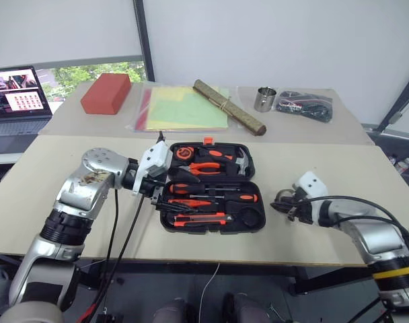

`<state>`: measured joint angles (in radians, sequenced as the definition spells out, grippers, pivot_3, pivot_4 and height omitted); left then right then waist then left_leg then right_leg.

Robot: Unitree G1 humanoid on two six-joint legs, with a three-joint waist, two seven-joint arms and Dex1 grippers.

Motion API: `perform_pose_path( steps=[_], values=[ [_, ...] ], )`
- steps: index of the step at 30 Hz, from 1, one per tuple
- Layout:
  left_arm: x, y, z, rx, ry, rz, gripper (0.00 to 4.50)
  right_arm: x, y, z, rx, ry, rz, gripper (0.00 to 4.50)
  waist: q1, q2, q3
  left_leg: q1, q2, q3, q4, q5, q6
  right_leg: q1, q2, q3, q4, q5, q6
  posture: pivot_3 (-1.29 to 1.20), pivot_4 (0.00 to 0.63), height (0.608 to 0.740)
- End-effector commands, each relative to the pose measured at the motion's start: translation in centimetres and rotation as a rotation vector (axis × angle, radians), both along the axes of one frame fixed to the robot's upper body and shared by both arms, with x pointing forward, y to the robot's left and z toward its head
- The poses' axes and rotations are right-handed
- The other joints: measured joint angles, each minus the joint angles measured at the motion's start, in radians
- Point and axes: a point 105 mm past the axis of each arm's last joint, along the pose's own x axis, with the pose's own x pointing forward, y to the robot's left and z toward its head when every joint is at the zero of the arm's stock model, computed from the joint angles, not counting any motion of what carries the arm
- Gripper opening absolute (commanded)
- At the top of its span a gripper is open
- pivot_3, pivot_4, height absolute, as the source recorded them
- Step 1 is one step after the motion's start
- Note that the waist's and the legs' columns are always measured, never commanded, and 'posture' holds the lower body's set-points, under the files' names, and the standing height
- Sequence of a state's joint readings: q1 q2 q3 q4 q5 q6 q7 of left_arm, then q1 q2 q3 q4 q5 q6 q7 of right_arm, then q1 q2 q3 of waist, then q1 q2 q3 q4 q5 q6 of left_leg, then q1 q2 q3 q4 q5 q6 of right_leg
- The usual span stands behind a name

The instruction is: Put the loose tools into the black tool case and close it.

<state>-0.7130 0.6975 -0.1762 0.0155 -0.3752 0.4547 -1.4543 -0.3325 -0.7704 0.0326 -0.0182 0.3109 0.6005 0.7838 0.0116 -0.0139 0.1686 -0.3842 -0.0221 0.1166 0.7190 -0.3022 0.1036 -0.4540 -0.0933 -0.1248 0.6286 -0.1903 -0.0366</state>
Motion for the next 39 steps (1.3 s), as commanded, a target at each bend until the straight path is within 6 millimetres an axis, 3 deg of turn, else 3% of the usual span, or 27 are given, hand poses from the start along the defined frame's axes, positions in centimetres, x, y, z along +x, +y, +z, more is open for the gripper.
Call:
perform_pose_path(
  steps=[1, 3, 6, 10, 15, 20, 26, 29, 33, 34, 39],
  values=[
    [-0.4, -0.3, 0.3, 0.012, -0.035, -0.03, 4.5, -1.3, 1.1, 4.7, 0.121, -0.088, 0.069, 0.01, 0.0, 0.0, 0.0, 0.0, 0.0, 0.0, 0.0, 0.0, 0.0, 0.0, 0.0, 0.0, 0.0, 0.0, -0.001, 0.0, 0.15, 0.737],
    [-0.6, -0.3, 0.2, 0.019, -0.032, -0.04, 4.5, -2.5, 2.4, 6.2, 0.166, -0.095, 0.142, 0.01, 0.0, 0.0, 0.0, 0.0, 0.0, 0.0, 0.0, 0.0, 0.0, 0.0, 0.0, 0.0, 0.0, 0.003, -0.006, 0.0, 0.15, 0.737],
    [-0.9, -0.2, -0.3, 0.042, -0.035, -0.062, 4.5, -5.5, 6.0, 7.3, 0.181, -0.058, 0.338, 0.01, 0.0, 0.0, 0.0, 0.0, 0.001, 0.0, -0.001, 0.0, 0.0, 0.0, 0.0, 0.0, 0.0, 0.003, -0.006, 0.0, 0.15, 0.737],
    [-1.2, -0.2, -0.8, 0.066, -0.026, -0.088, 4.5, -6.6, 8.0, 5.8, 0.116, -0.015, 0.409, 0.01, 0.0, 0.0, 0.0, 0.0, 0.001, 0.0, -0.001, 0.0, 0.0, -0.001, 0.001, 0.0, 0.0, 0.003, -0.006, 0.0, 0.15, 0.737],
    [-1.0, -0.2, -1.0, 0.074, -0.036, -0.09, 4.5, -6.0, 9.0, 3.1, 0.054, 0.04, 0.395, 0.01, 0.003, 0.0, 0.0, -0.001, 0.0, 0.0, 0.0, 0.0, 0.0, -0.001, 0.0, 0.0, 0.0, 0.003, -0.005, 0.0, 0.15, 0.737],
    [-0.9, -0.2, -1.0, 0.073, -0.044, -0.086, 4.5, -6.7, 8.7, 1.0, -0.048, 0.111, 0.428, 1.77, 0.002, 0.0, 0.0, -0.001, 0.0, 0.0, 0.0, 0.0, 0.0, -0.001, 0.0, 0.0, 0.0, 0.003, -0.005, 0.0, 0.15, 0.737],
    [-0.9, 0.4, -1.3, 0.077, -0.038, -0.059, 4.5, -7.5, 8.9, 3.7, 0.033, 0.088, 0.471, 3.71, 0.001, 0.0, 0.0, -0.001, 0.0, 0.0, 0.0, 0.0, 0.0, -0.001, 0.0, 0.0, 0.0, 0.002, -0.004, 0.0, 0.15, 0.737],
    [-0.7, 0.9, -1.6, 0.076, -0.032, -0.017, 4.5, -6.7, 7.6, 5.8, 0.121, 0.065, 0.406, 3.71, 0.001, 0.0, 0.0, -0.001, 0.0, 0.0, 0.0, 0.0, 0.0, -0.001, 0.0, 0.0, 0.0, 0.003, -0.006, 0.0, 0.15, 0.737],
    [0.5, 2.5, -1.9, 0.071, -0.028, 0.096, 4.5, -5.0, 4.7, 6.5, 0.116, 0.029, 0.277, 3.71, 0.003, 0.0, 0.0, -0.001, 0.0, -0.001, 0.0, 0.0, 0.0, -0.001, 0.0, 0.0, 0.0, 0.003, -0.006, 0.0, 0.15, 0.737],
    [1.1, 3.1, -2.0, 0.07, -0.033, 0.144, 4.5, -4.4, 3.9, 6.6, 0.116, 0.018, 0.239, 3.47, 0.003, 0.0, 0.0, -0.001, 0.0, -0.001, 0.0, 0.0, 0.0, -0.001, 0.0, 0.0, -0.001, 0.003, -0.006, 0.0, 0.15, 0.737],
    [4.3, 7.6, -3.7, 0.131, -0.057, 0.388, 3.13, -1.7, 0.5, 5.5, 0.064, -0.021, 0.092, 2.0, 0.001, 0.0, 0.0, 0.0, 0.0, 0.0, 0.0, 0.0, 0.0, -0.001, 0.0, 0.0, 0.0, 0.003, -0.005, 0.0, 0.15, 0.737]
  ],
)
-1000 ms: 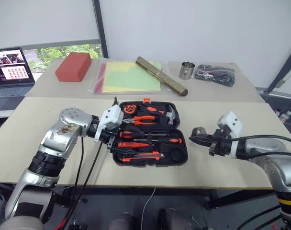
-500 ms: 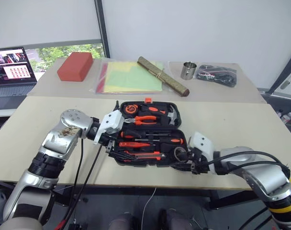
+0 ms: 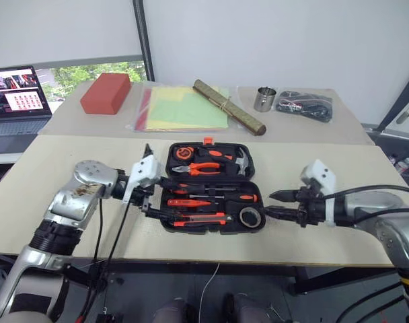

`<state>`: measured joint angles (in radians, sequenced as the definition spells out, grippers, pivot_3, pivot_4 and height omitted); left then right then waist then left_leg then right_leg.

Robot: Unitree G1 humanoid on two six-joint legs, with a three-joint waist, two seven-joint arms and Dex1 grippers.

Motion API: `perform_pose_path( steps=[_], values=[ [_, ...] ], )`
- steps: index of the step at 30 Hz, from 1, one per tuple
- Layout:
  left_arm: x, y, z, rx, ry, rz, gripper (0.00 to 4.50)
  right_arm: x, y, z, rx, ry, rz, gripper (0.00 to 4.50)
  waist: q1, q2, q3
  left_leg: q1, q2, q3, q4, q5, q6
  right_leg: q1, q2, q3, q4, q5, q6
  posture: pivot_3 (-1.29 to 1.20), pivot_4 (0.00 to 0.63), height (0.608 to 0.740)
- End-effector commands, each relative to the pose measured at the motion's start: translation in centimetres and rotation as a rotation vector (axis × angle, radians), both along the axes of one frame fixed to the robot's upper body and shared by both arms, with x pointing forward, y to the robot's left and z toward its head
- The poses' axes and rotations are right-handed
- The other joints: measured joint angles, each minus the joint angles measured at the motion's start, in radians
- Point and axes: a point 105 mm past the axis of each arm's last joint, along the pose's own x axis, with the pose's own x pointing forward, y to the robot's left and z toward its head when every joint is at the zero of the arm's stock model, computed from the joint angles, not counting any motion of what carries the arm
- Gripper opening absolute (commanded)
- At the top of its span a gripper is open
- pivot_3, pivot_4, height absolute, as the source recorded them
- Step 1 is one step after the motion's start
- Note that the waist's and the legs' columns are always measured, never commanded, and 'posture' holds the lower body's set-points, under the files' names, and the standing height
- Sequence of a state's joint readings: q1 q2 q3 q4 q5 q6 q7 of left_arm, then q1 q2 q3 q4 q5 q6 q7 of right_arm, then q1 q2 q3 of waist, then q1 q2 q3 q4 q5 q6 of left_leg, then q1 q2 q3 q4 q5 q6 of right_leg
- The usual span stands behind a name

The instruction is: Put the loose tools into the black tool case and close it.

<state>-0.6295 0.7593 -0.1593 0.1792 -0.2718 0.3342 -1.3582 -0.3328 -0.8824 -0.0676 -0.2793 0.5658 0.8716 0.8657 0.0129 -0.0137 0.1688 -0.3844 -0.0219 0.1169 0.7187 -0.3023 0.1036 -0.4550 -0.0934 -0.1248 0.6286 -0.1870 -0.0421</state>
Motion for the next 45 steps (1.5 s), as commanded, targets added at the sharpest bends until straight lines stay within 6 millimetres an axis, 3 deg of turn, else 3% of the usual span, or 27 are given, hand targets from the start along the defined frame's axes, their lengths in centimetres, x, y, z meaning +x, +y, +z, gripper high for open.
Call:
perform_pose_path(
  steps=[1, 5, 6, 9, 15, 18, 21, 26, 30, 34, 39, 42, 45],
  values=[
    [2.3, 3.5, -0.3, 0.065, -0.063, 0.165, 2.72, 1.9, -2.2, 0.3, -0.07, -0.096, -0.075, 1.58, -0.001, 0.0, 0.0, 0.0, 0.0, 0.0, 0.0, 0.0, 0.0, 0.0, 0.0, 0.0, 0.0, 0.0, 0.0, 0.0, 0.15, 0.737],
    [3.6, 4.6, -1.3, 0.123, -0.084, 0.223, 1.31, 3.2, -2.5, -1.1, -0.134, -0.122, -0.065, 0.2, -0.001, 0.0, 0.0, 0.0, 0.0, 0.0, 0.0, 0.0, 0.0, -0.001, 0.0, 0.0, 0.001, 0.0, 0.0, 0.0, 0.15, 0.737],
    [3.8, 4.5, -1.6, 0.133, -0.085, 0.226, 0.74, 3.7, -2.4, -1.4, -0.144, -0.127, -0.063, 0.0, -0.002, 0.0, 0.0, 0.0, 0.0, 0.001, -0.001, 0.0, 0.0, -0.001, 0.0, 0.0, 0.0, 0.0, 0.0, 0.0, 0.15, 0.737],
    [3.8, 3.4, -2.4, 0.134, -0.076, 0.194, 0.06, 4.7, -1.8, -2.1, -0.183, -0.143, -0.039, 0.0, -0.004, 0.0, 0.0, 0.0, 0.0, 0.002, -0.001, 0.0, 0.0, -0.001, 0.0, 0.0, 0.001, 0.0, 0.0, 0.0, 0.15, 0.737],
    [2.2, 0.4, -2.9, 0.086, -0.002, 0.06, 0.06, 4.9, 1.7, -1.9, -0.169, -0.172, 0.11, 0.0, -0.003, 0.0, 0.0, -0.002, 0.0, 0.001, 0.0, 0.0, 0.0, -0.002, 0.0, -0.001, 0.001, 0.0, 0.0, 0.0, 0.15, 0.737],
    [1.2, -0.7, -2.6, 0.053, 0.026, 0.001, 0.06, 3.1, 3.2, -1.8, -0.137, -0.144, 0.235, 0.0, -0.002, 0.0, 0.0, -0.003, 0.0, 0.001, 0.0, 0.0, 0.0, -0.002, 0.0, -0.002, 0.0, 0.0, 0.0, 0.0, 0.15, 0.737],
    [-0.5, -1.6, -2.8, 0.048, 0.076, -0.085, 0.06, 0.0, 4.1, -2.2, -0.116, -0.074, 0.368, 0.0, -0.002, 0.0, 0.0, -0.004, 0.0, 0.001, -0.001, 0.0, 0.0, -0.002, 0.0, -0.002, -0.001, 0.0, 0.0, 0.0, 0.15, 0.737],
    [-2.8, -2.0, -3.6, 0.083, 0.119, -0.167, 0.06, -2.2, 3.9, -3.0, -0.122, -0.034, 0.385, 0.0, -0.003, 0.0, 0.0, -0.004, 0.0, 0.0, -0.003, 0.0, 0.0, -0.002, 0.0, -0.003, -0.002, -0.001, 0.0, 0.0, 0.15, 0.737],
    [-3.9, -1.0, -5.5, 0.177, 0.115, -0.181, 0.06, -3.2, 2.6, -4.6, -0.15, -0.004, 0.318, 0.0, 0.002, 0.0, 0.0, -0.002, 0.0, -0.001, -0.001, 0.0, 0.0, -0.001, -0.001, -0.003, -0.001, -0.002, 0.001, 0.0, 0.15, 0.737],
    [-3.4, 1.0, -6.1, 0.232, 0.097, -0.115, 0.06, -3.4, 1.0, -5.1, -0.174, 0.005, 0.245, 0.0, 0.0, 0.0, 0.0, -0.001, 0.0, 0.0, -0.001, -0.002, -0.004, 0.001, -0.002, -0.002, -0.001, -0.002, 0.001, 0.0, 0.15, 0.737],
    [-3.7, 5.0, -6.2, 0.29, 0.125, -0.027, 0.06, -3.9, -2.2, -5.4, -0.202, 0.02, 0.137, 0.0, -0.004, 0.001, -0.001, 0.002, 0.001, 0.0, -0.001, -0.004, -0.007, 0.001, -0.002, -0.001, 0.0, -0.002, 0.001, 0.0, 0.15, 0.737],
    [-3.3, 5.9, -5.7, 0.292, 0.127, 0.009, 0.06, -3.4, -2.8, -4.9, -0.199, -0.01, 0.102, 0.0, -0.007, 0.001, -0.001, 0.005, 0.002, 0.002, -0.003, -0.003, -0.009, 0.002, -0.002, -0.001, 0.001, -0.003, 0.001, 0.0, 0.15, 0.737],
    [-2.0, 5.5, -4.4, 0.242, 0.099, 0.051, 0.06, -2.3, -2.5, -4.1, -0.182, -0.055, 0.083, 0.0, -0.006, 0.001, -0.001, 0.005, 0.002, 0.002, -0.003, -0.003, -0.009, 0.002, -0.002, -0.001, 0.002, -0.005, 0.005, 0.0, 0.15, 0.737]
  ],
)
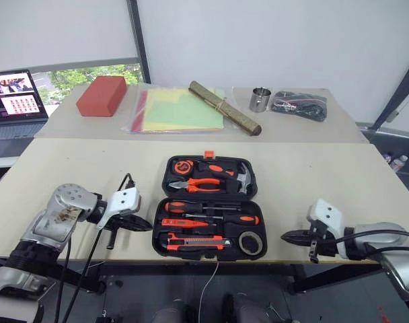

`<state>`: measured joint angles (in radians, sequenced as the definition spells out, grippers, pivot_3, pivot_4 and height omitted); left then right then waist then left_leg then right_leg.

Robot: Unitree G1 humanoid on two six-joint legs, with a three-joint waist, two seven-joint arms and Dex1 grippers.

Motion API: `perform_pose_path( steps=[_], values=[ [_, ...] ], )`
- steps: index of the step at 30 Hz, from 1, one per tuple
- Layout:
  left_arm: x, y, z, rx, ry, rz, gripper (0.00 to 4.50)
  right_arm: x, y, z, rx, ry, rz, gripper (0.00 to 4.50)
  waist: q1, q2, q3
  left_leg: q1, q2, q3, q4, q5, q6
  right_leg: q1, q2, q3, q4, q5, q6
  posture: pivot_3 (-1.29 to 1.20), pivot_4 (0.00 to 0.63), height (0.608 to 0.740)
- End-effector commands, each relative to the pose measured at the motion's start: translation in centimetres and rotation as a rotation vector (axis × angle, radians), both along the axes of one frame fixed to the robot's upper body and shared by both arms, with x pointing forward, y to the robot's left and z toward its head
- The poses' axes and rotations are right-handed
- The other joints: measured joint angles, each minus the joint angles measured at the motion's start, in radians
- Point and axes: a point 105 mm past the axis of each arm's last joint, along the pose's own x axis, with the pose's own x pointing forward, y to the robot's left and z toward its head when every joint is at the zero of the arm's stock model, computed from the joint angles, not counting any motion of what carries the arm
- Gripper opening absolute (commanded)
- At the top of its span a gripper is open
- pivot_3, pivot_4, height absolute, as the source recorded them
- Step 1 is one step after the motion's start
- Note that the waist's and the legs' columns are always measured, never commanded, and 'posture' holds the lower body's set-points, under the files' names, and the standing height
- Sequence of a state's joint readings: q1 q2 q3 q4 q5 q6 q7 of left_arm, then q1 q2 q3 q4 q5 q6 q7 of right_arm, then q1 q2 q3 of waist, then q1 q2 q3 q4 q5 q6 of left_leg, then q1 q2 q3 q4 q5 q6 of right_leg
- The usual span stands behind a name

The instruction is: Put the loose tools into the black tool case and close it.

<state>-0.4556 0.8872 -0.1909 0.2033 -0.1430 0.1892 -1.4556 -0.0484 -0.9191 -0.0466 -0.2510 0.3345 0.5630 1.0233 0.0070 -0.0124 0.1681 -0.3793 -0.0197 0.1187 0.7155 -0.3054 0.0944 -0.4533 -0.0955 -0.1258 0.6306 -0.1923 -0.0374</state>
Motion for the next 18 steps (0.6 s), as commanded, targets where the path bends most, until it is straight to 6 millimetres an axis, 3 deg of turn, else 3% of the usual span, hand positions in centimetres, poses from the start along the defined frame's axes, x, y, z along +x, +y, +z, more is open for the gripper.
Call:
perform_pose_path(
  steps=[1, 5, 8, 11, 13, 18],
  values=[
    [1.5, 0.3, 1.3, -0.032, -0.029, 0.078, 0.06, 1.7, 0.5, 2.3, 0.021, -0.118, -0.005, 0.0, 0.002, 0.0, 0.0, 0.0, 0.0, 0.0, 0.0, 0.0, 0.0, 0.0, 0.0, 0.0, 0.0, 0.0, 0.0, 0.0, 0.15, 0.737],
    [2.1, -1.3, 2.4, -0.105, -0.024, 0.085, 0.06, 3.5, 1.6, 3.4, 0.041, -0.186, -0.017, 0.0, 0.005, 0.0, 0.0, -0.003, -0.001, 0.0, 0.001, 0.0, 0.0, -0.002, 0.0, 0.0, 0.001, 0.001, 0.0, 0.0, 0.15, 0.737],
    [4.7, -1.2, 3.2, -0.155, -0.038, 0.251, 0.06, 6.1, 1.9, 5.3, 0.098, -0.246, -0.096, 0.0, 0.007, -0.001, 0.0, -0.005, -0.001, 0.0, 0.002, 0.004, 0.007, -0.002, 0.0, 0.0, 0.001, 0.001, -0.001, 0.0, 0.15, 0.737],
    [7.3, -0.3, 3.8, -0.201, -0.014, 0.423, 0.81, 8.2, 1.9, 6.7, 0.159, -0.252, -0.181, 0.83, 0.007, -0.001, 0.0, -0.008, -0.001, -0.001, 0.005, 0.005, 0.009, -0.003, 0.001, -0.001, 0.001, 0.004, -0.006, 0.0, 0.15, 0.737],
    [8.4, -0.3, 4.3, -0.251, 0.031, 0.497, 1.54, 9.5, 2.1, 7.6, 0.213, -0.244, -0.243, 1.51, 0.003, -0.001, 0.0, -0.008, -0.001, -0.001, 0.005, 0.005, 0.009, -0.003, 0.002, -0.001, 0.001, 0.005, -0.007, 0.0, 0.15, 0.737],
    [10.2, -2.1, 5.4, -0.396, 0.164, 0.609, 3.47, 11.6, 3.0, 8.1, 0.279, -0.173, -0.347, 3.3, 0.003, -0.001, 0.0, -0.009, -0.001, -0.001, 0.003, 0.005, 0.009, -0.003, 0.003, -0.002, 0.0, 0.005, -0.006, 0.0, 0.15, 0.737]
  ],
)
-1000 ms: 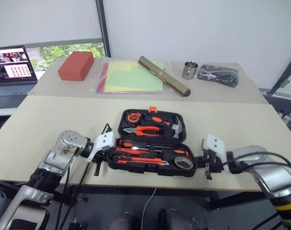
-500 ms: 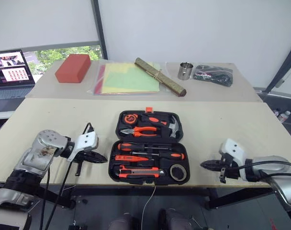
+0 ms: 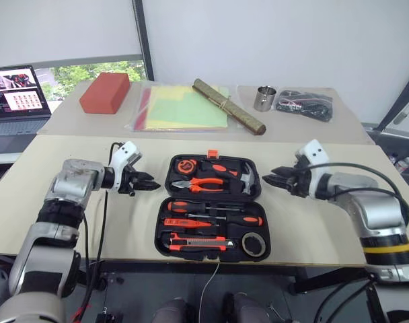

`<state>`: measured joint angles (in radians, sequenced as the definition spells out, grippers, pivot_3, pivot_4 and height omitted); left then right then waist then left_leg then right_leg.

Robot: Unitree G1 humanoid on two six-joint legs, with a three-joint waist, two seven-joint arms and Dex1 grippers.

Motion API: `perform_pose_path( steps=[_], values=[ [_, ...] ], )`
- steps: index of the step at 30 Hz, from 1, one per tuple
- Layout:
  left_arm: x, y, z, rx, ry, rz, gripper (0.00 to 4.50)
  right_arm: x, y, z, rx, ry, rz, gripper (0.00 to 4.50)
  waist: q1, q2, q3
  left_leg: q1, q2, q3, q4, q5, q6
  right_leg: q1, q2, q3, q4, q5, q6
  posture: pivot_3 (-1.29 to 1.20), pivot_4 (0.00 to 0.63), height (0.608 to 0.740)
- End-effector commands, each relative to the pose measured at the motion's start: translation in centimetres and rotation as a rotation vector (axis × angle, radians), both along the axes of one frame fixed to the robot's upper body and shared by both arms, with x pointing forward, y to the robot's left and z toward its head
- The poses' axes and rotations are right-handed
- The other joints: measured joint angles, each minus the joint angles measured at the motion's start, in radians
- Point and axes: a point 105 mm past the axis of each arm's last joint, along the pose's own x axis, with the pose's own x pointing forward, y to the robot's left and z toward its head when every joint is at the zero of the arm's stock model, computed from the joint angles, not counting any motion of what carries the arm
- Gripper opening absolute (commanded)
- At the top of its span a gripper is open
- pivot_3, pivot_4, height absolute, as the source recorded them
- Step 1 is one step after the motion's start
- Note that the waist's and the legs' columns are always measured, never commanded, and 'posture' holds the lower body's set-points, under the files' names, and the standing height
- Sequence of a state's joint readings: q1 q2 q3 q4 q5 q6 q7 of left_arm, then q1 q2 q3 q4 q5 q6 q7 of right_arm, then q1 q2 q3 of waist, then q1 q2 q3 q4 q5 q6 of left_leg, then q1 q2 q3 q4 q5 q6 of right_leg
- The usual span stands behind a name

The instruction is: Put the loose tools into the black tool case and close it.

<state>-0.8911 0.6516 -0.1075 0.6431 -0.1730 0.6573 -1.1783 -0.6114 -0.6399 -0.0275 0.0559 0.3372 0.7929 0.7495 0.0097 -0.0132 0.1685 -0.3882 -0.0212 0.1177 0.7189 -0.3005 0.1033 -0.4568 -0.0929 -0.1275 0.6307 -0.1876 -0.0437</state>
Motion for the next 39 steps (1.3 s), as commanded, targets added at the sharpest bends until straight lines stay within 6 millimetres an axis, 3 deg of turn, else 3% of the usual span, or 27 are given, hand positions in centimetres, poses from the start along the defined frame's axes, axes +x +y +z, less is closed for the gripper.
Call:
perform_pose_path(
  steps=[1, 2, 3, 9, 12, 15, 21, 24, 30, 34, 39],
  values=[
    [1.0, -1.3, 1.3, -0.105, 0.032, 0.049, 3.89, 1.0, 0.0, 0.6, 0.027, 0.029, -0.06, 3.65, 0.0, 0.0, 0.0, 0.0, 0.0, 0.0, 0.0, 0.0, 0.0, 0.0, 0.0, 0.0, 0.0, 0.0, 0.0, 0.0, 0.15, 0.737],
    [1.3, -1.8, 1.4, -0.119, 0.041, 0.057, 4.33, 1.1, 0.2, 0.3, 0.025, 0.049, -0.067, 4.01, 0.0, 0.0, 0.0, 0.0, 0.0, 0.0, 0.0, 0.0, 0.0, 0.0, 0.0, 0.0, 0.0, 0.0, 0.0, 0.0, 0.15, 0.737],
    [1.5, -2.2, 1.4, -0.129, 0.048, 0.07, 4.46, 1.3, 0.2, -0.1, 0.021, 0.069, -0.08, 4.19, 0.0, 0.0, 0.0, -0.001, -0.001, 0.0, 0.0, 0.0, 0.0, 0.0, 0.0, 0.0, 0.0, 0.0, 0.0, 0.0, 0.15, 0.737],
    [2.5, -3.4, 0.3, -0.126, 0.058, 0.105, 4.46, 2.2, 0.0, -1.7, 0.02, 0.138, -0.153, 4.19, -0.013, 0.0, 0.0, 0.0, -0.001, 0.0, -0.003, 0.0, 0.0, 0.0, 0.0, 0.0, 0.0, 0.0, 0.0, 0.0, 0.15, 0.737],
    [2.6, -4.1, 0.3, -0.174, 0.069, 0.108, 3.76, 2.3, 0.1, -2.2, 0.03, 0.159, -0.169, 3.5, -0.021, 0.0, 0.0, 0.001, -0.001, 0.001, -0.004, 0.0, -0.001, 0.001, 0.0, 0.0, 0.0, 0.0, 0.0, 0.0, 0.15, 0.737],
    [2.7, -4.3, 0.2, -0.18, 0.074, 0.112, 2.61, 2.1, 0.7, -2.6, 0.027, 0.172, -0.153, 2.43, -0.02, 0.0, 0.0, 0.002, -0.001, 0.001, -0.003, 0.001, -0.002, 0.001, 0.0, 0.001, 0.0, 0.0, 0.0, 0.0, 0.15, 0.737],
    [2.3, -4.4, 0.0, -0.193, 0.089, 0.093, 0.89, 1.7, 1.7, -3.0, 0.022, 0.187, -0.128, 0.36, -0.014, 0.0, -0.001, 0.004, -0.003, 0.001, -0.003, 0.001, -0.002, 0.003, -0.002, 0.001, 0.001, 0.0, 0.001, 0.0, 0.15, 0.737],
    [1.9, -4.6, 0.4, -0.206, 0.068, 0.059, 0.06, 1.9, 1.6, -2.4, 0.029, 0.16, -0.136, 0.0, -0.014, 0.001, -0.001, 0.007, -0.003, 0.001, -0.004, 0.001, -0.002, 0.005, -0.002, 0.001, 0.001, 0.0, 0.001, 0.0, 0.15, 0.737],
    [1.7, -5.1, 2.7, -0.198, -0.147, -0.02, 0.06, 2.2, 1.5, 2.2, 0.069, -0.038, -0.137, 0.0, -0.016, 0.001, -0.001, 0.007, -0.003, 0.001, -0.004, -0.003, -0.01, 0.005, -0.002, 0.002, 0.001, 0.0, 0.0, 0.0, 0.15, 0.737],
    [1.3, -5.9, 5.6, -0.271, -0.331, -0.052, 0.06, 2.0, 1.0, 5.9, 0.066, -0.273, -0.173, 0.0, -0.012, 0.001, 0.0, 0.003, -0.003, 0.001, -0.003, -0.003, -0.01, 0.001, -0.002, 0.001, 0.001, 0.001, 0.0, 0.0, 0.15, 0.737],
    [1.3, -6.0, 7.8, -0.278, -0.536, -0.017, 0.06, 1.3, 0.2, 7.9, -0.024, -0.495, -0.223, 0.0, -0.013, 0.001, 0.0, 0.001, -0.004, 0.001, -0.005, 0.001, -0.004, -0.001, -0.001, 0.001, 0.0, 0.001, 0.001, 0.0, 0.15, 0.737]
  ],
)
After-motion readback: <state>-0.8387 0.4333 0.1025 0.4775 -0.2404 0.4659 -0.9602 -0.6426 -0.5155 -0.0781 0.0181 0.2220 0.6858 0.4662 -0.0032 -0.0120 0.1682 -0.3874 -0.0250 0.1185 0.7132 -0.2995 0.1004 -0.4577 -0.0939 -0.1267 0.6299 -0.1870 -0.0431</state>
